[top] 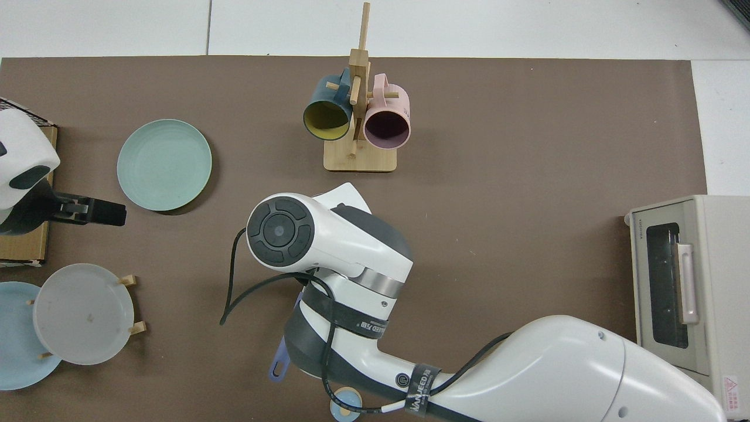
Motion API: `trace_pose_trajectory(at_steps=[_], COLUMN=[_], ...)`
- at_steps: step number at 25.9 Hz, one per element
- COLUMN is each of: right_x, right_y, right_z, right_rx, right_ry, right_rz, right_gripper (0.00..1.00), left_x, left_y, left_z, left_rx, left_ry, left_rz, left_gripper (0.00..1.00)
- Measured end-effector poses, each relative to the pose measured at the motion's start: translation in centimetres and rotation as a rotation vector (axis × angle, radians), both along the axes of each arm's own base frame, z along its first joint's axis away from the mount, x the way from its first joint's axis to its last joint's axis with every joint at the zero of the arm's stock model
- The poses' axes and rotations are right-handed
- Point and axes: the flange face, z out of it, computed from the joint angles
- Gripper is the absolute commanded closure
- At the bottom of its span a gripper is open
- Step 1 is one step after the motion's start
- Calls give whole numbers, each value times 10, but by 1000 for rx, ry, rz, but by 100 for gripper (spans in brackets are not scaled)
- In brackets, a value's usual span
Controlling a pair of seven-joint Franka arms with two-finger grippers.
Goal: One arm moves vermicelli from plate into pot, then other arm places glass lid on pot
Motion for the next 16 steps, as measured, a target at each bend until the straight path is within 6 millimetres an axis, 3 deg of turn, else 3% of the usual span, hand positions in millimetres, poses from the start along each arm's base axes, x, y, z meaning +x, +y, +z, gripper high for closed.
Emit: trace_pose_trajectory(at_steps=[3,16], right_x=[0,-11], right_y=[1,5], right_z=[-9,-10], right_rx=[0,-24], right_ry=[17,41], right_rz=[3,20], right_gripper=[100,100], left_x=[0,0], left_y=[0,0], left_z=[0,0], left_rx=[0,0], left_ry=[0,1], left_rz=[0,0], left_gripper=[0,0])
